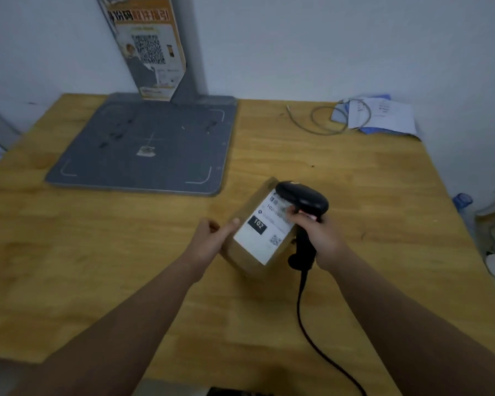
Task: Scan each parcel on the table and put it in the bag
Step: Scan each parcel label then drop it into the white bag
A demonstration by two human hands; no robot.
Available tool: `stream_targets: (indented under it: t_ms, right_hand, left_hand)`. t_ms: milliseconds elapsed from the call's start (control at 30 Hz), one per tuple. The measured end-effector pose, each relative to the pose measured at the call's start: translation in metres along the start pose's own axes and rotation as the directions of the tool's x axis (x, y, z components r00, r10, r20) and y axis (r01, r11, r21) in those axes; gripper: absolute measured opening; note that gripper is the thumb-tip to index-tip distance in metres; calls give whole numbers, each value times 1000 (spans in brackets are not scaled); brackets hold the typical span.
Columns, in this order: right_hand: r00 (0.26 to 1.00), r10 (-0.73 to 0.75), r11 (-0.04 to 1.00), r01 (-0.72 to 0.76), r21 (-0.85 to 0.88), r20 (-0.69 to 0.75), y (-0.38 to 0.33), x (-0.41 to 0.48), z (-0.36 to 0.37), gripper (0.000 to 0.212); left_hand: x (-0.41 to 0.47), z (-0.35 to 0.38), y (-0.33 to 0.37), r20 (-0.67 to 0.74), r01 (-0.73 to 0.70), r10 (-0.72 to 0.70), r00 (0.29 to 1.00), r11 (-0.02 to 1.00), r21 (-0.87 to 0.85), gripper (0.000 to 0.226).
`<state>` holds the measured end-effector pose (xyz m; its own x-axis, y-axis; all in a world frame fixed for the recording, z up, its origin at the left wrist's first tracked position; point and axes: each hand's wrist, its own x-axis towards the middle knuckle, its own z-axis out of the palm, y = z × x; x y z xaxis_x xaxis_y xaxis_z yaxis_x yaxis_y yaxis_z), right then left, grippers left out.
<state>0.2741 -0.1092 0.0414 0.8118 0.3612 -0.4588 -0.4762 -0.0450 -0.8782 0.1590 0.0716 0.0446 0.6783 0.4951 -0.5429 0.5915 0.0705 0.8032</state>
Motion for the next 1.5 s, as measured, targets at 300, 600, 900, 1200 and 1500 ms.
stream_targets:
  t_ms: [300, 600, 900, 1200, 1500]
  right_hand:
    - [998, -59, 988, 62, -142, 24, 8, -5, -5, 16]
    - [974, -203, 942, 223, -253, 102, -25, -6, -4, 14]
    - [947, -292, 899, 319, -300, 132, -28, -39, 0, 7]
    - [970, -238, 913, 238, -332, 44, -6, -57, 1, 33]
    - [975, -222, 888, 203, -413, 3, -4, -57, 12, 26]
  left_hand:
    - [-9, 23, 0, 185, 48, -49, 981, 999, 9, 51]
    - [12, 4, 45, 266, -289, 229, 936, 933, 216, 113]
    - [14, -14, 43, 51, -412, 415, 908, 867, 281, 83]
    - [10, -21, 37, 39, -424, 423, 905, 892, 155, 85]
    - [10, -22, 38, 45, -432, 431, 901, 885, 174, 87]
